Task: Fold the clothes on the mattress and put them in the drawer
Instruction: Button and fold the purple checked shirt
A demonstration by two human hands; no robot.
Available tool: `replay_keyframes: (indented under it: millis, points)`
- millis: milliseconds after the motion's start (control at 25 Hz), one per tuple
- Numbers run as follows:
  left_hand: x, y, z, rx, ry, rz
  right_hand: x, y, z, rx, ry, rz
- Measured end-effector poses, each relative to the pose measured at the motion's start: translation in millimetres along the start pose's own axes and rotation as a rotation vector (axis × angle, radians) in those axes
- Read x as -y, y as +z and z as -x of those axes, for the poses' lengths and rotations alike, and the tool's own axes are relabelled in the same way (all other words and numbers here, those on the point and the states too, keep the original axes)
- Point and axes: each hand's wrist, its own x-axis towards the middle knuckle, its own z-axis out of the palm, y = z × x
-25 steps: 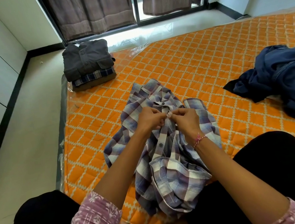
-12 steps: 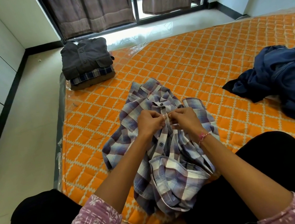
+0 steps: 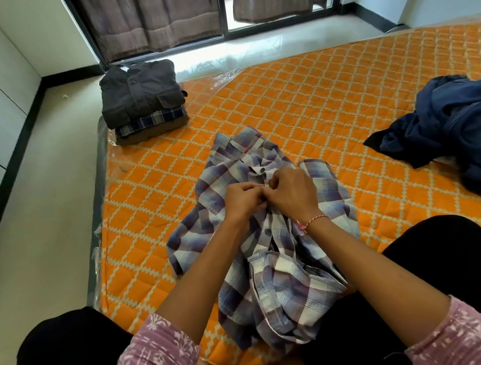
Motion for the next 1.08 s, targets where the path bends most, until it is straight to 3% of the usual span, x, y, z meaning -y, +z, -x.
replay_keyframes:
  millis: [120, 280, 400, 520, 600, 880, 1080]
  points:
    - [-5.6, 0.3, 1.7, -0.029, -0.164, 0.135, 0.5, 3.6, 4.1, -0.024, -0.051, 0.120]
    - [-12.7, 0.8, 0.6, 0.077, -0.352, 0.167, -0.9, 8.4, 13.0, -0.048, -0.182, 0.293]
    - [-9.7, 5.9, -0.3, 0.024, -0.236, 0.119, -6.0, 9.5, 10.2, -0.041, -0.144, 0.201]
    - [-2.4, 7.4, -2.2, 0.010, -0.086, 0.094, -16.8, 9.4, 2.8, -0.019, 0.004, -0.148]
    - [1.5, 5.8, -2.6, 0.028, -0.015, 0.076, -23.5, 8.1, -0.3, 0.006, 0.005, -0.325]
    - [-1.1, 0.0, -7.4, 0.158, -0.058, -0.061, -28.6, 17.0, 7.2, -0.144, -0.084, -0.219]
    - [7.5, 4.4, -12.6, 0.059, 0.069, -0.068, -21.7, 12.5, -0.9, -0.072, -0.049, -0.227]
